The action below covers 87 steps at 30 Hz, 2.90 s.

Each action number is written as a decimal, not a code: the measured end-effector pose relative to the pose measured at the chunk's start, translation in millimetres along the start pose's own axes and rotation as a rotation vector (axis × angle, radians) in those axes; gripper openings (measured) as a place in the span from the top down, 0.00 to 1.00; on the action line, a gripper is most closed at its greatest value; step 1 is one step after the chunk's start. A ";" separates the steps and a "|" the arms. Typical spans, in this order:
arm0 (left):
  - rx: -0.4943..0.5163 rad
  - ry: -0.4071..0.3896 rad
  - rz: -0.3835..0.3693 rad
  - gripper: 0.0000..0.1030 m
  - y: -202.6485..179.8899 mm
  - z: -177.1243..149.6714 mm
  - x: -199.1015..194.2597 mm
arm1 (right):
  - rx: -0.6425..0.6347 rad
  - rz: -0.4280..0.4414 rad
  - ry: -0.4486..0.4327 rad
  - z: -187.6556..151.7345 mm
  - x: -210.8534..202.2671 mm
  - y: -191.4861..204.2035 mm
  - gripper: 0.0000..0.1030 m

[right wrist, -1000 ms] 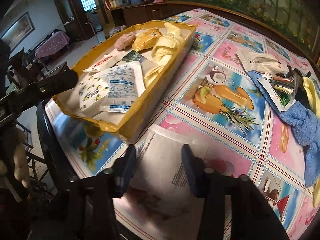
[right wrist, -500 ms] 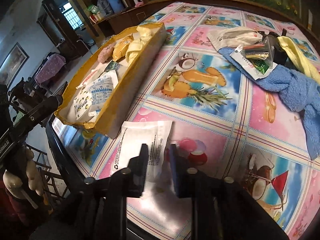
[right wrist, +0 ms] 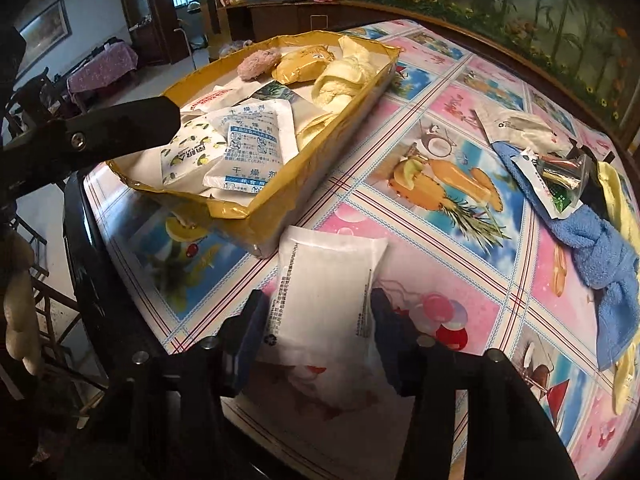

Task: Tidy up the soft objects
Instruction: 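Lower the white packet into the box and open the right gripper, then grasp the yellow towel with the right gripper, then grasp the blue towel with the left gripper while the right gripper lifts the yellow towel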

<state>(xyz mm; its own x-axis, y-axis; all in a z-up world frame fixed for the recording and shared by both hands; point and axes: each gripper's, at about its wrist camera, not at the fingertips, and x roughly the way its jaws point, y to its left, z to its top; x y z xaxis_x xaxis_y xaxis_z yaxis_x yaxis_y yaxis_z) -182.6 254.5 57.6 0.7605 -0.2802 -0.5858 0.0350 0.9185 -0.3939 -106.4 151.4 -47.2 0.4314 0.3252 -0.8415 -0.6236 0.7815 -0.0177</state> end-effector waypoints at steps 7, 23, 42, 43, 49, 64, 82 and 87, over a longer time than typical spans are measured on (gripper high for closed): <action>-0.019 -0.005 0.005 0.42 5.9 -0.1 -1.4 | 0.123 0.086 -0.009 -14.0 -14.9 -32.0 0.53; -0.060 -0.038 0.044 0.42 25.2 13.2 -3.0 | 0.164 0.213 -0.163 63.4 -34.3 -35.1 0.52; -0.085 -0.047 0.000 0.42 43.6 9.1 -14.1 | 0.230 0.281 -0.180 134.4 20.0 -30.9 0.37; -0.072 -0.047 -0.014 0.42 39.7 9.1 -13.6 | 0.247 0.271 -0.197 125.3 8.9 -43.4 0.37; 0.040 -0.020 -0.088 0.42 3.3 10.3 -7.1 | 0.420 0.016 -0.349 67.9 -62.6 -157.8 0.37; 0.155 0.066 -0.115 0.42 -74.7 5.6 13.2 | 0.504 0.503 -0.199 -13.3 -52.3 -217.1 0.36; 0.178 0.170 -0.064 0.42 -129.1 18.9 94.4 | 0.380 0.071 -0.248 -38.5 -75.5 -218.1 0.36; 0.072 0.206 -0.083 0.42 -122.6 40.8 145.9 | 0.421 0.096 -0.267 -48.3 -76.8 -229.6 0.36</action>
<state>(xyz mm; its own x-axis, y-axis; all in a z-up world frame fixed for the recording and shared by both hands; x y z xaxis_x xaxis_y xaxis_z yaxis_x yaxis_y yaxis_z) -49.5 112.3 49.3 0.6050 -0.4000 -0.6885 0.1441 0.9054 -0.3994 -27.8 -78.7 -4.5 0.5711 0.4881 -0.6600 -0.3757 0.8703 0.3186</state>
